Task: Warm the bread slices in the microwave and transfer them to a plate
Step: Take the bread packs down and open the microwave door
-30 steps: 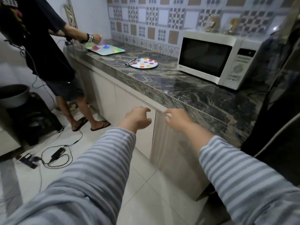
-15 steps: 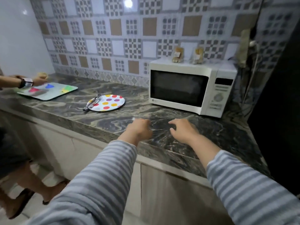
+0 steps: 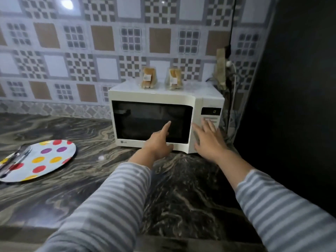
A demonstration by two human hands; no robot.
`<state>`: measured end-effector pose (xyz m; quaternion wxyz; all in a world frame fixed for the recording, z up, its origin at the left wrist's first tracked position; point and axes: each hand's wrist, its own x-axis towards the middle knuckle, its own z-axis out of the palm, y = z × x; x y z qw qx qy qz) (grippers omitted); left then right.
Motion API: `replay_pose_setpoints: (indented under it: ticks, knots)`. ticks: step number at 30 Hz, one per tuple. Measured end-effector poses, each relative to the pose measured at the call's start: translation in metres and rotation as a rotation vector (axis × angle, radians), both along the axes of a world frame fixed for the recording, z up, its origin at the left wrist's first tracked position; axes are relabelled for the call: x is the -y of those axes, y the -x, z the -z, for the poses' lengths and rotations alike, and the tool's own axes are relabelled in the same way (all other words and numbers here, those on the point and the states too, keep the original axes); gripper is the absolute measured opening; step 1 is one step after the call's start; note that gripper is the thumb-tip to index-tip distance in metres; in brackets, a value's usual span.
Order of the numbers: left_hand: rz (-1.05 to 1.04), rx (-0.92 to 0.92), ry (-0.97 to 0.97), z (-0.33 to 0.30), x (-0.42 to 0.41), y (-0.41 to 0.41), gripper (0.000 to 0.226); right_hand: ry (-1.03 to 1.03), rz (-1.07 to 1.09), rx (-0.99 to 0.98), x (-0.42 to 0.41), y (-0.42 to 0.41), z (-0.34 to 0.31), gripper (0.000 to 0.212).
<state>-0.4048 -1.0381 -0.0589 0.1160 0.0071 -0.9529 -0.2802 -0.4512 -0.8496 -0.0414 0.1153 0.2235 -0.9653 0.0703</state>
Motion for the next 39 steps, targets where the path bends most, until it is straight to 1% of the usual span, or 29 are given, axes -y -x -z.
replay_pose_setpoints:
  ticks: [3, 7, 11, 15, 19, 22, 25, 30, 39]
  knots:
    - [0.070, -0.055, -0.038, 0.003, -0.018, 0.038, 0.095, -0.040, 0.031, -0.090, -0.008, 0.033, -0.003, 0.082]
    - [0.140, -0.221, -0.088, 0.010, -0.042, 0.075, 0.099, -0.118, 0.000, -0.208, -0.017, 0.065, 0.005, 0.099]
    - [0.161, -0.351, -0.143, 0.014, -0.049, 0.102, 0.100, -0.146, -0.015, -0.362, -0.020, 0.095, 0.013, 0.114]
    - [0.203, -0.424, -0.171, 0.016, -0.047, 0.122, 0.099, -0.175, -0.022, -0.416, -0.019, 0.116, 0.015, 0.125]
    - [0.280, -0.420, -0.207, 0.021, -0.050, 0.136, 0.103, -0.120, -0.067, -0.462, -0.019, 0.126, 0.022, 0.124]
    - [0.278, -0.404, -0.216, 0.027, -0.052, 0.142, 0.107, -0.085, -0.074, -0.494, -0.019, 0.133, 0.028, 0.120]
    - [0.257, -0.420, -0.184, 0.030, -0.053, 0.146, 0.110, -0.077, -0.070, -0.530, -0.019, 0.138, 0.031, 0.120]
    - [0.213, -0.433, -0.188, 0.031, -0.056, 0.147, 0.117, -0.077, -0.077, -0.518, -0.020, 0.139, 0.032, 0.123]
    - [0.121, -0.438, -0.201, 0.028, -0.064, 0.141, 0.112, -0.076, -0.071, -0.567, -0.021, 0.139, 0.033, 0.127]
